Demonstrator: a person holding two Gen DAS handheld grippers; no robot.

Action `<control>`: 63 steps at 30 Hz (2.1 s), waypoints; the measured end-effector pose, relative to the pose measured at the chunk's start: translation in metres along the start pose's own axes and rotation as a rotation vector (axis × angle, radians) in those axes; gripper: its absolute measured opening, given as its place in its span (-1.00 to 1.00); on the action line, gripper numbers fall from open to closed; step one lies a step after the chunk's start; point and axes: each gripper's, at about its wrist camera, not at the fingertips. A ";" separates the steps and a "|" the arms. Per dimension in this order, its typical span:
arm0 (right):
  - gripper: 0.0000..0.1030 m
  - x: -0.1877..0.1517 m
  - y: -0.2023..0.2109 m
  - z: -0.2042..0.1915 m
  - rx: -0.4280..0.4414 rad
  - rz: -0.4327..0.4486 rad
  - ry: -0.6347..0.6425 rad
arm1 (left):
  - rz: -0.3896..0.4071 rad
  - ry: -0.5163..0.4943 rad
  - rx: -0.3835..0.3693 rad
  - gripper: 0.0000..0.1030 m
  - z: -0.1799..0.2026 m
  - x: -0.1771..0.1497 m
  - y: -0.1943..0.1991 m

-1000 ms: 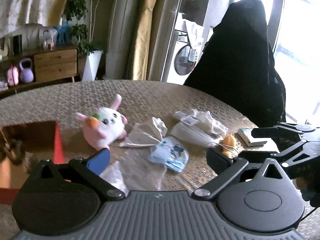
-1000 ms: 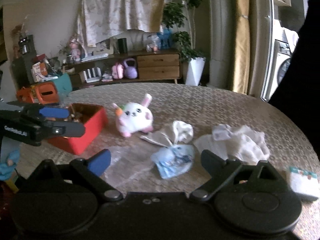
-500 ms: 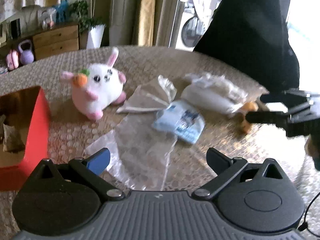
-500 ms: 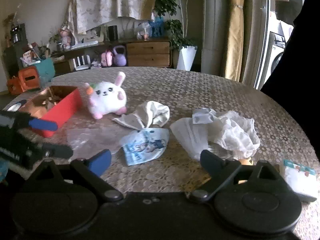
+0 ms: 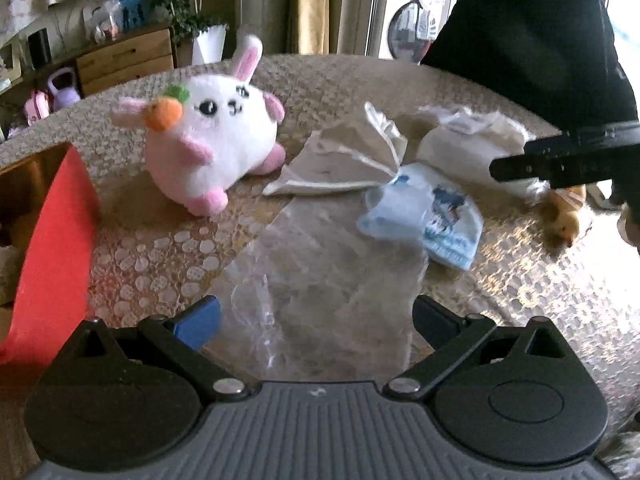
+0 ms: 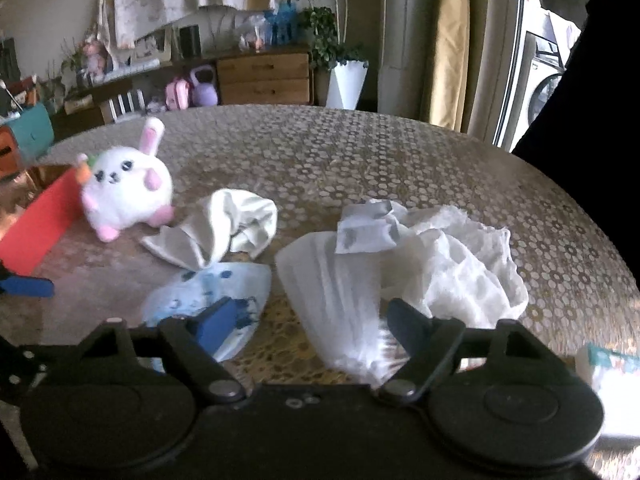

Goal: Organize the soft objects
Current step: 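Grasp the clear plastic bag with the left gripper while the right gripper grasps the white cloth bag, then carry the plastic bag and white cloth bag with both grippers into the red tin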

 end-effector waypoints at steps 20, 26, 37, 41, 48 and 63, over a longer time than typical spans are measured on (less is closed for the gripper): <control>0.29 0.001 -0.037 0.001 -0.053 -0.040 0.050 | 0.039 -0.077 0.025 0.29 0.006 0.010 -0.007; -0.11 0.002 -0.038 0.001 -0.070 -0.037 0.053 | 0.037 -0.043 0.038 -0.59 -0.005 0.020 -0.007; -0.84 0.003 -0.019 -0.005 -0.065 0.014 0.051 | 0.029 0.023 0.009 -0.84 -0.013 0.021 -0.003; -0.86 0.003 -0.005 -0.008 -0.033 0.020 0.033 | 0.034 0.023 0.001 -0.85 -0.010 0.020 0.003; -0.86 -0.003 0.030 -0.021 0.006 0.038 0.008 | 0.060 0.022 -0.013 -0.85 -0.006 0.018 0.024; -0.86 -0.003 0.106 -0.069 0.128 0.094 -0.009 | 0.089 0.082 -0.015 -0.85 -0.011 0.019 0.085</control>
Point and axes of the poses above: each gripper's, at about its wrist camera, not at the fingertips, and y roughly against the way its jaws point, z to its right, x to its top, and after that the axes turned 3 degrees about -z, right-handed
